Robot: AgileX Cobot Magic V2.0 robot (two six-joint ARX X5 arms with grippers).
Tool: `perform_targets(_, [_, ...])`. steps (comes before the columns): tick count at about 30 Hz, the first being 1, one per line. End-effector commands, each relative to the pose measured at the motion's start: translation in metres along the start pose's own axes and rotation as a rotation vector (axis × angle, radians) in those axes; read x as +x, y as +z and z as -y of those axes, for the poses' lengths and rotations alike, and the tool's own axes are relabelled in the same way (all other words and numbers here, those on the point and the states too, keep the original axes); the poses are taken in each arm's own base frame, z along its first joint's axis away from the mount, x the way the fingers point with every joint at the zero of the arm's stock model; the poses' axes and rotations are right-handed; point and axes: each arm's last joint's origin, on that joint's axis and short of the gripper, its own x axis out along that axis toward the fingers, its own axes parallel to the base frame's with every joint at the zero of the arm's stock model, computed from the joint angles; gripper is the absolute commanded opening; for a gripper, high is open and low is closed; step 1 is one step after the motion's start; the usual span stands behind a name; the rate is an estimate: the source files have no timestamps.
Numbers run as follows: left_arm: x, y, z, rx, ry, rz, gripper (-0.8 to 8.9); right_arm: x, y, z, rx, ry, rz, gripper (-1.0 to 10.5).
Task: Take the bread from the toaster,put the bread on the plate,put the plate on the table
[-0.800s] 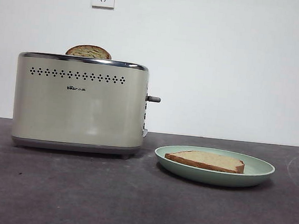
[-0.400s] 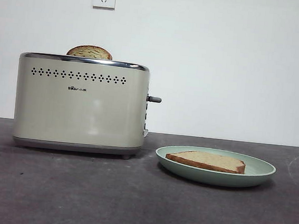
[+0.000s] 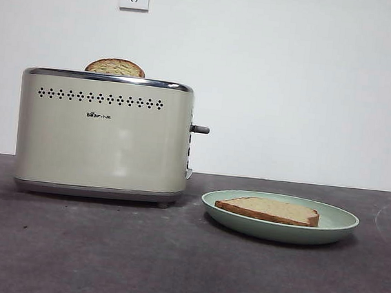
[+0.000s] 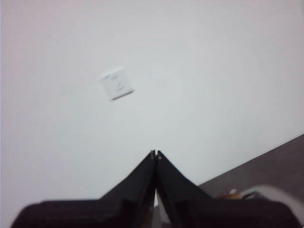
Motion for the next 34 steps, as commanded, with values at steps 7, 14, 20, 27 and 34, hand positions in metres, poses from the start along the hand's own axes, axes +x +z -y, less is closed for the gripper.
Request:
perform_targets(7, [-0.017, -0.137, 0.039, -0.029, 0.084, -0.185, -0.04, 0.000, 0.000, 0.000, -0.008, -0.002, 0.005, 0.0])
perform_targets(14, [-0.031, -0.217, 0.066, -0.111, 0.115, -0.228, -0.04, 0.000, 0.000, 0.000, -0.008, -0.002, 0.005, 0.0])
perform_targets(20, [-0.037, -0.262, 0.081, -0.164, 0.129, -0.286, -0.04, 0.000, 0.000, 0.000, -0.008, -0.002, 0.005, 0.0])
perform_targets(27, [-0.044, -0.290, 0.092, -0.248, 0.138, -0.300, -0.04, 0.000, 0.000, 0.000, -0.008, -0.002, 0.005, 0.0])
perform_targets(34, [-0.045, -0.294, 0.094, -0.268, 0.123, -0.350, -0.04, 0.000, 0.000, 0.000, -0.008, -0.002, 0.005, 0.0])
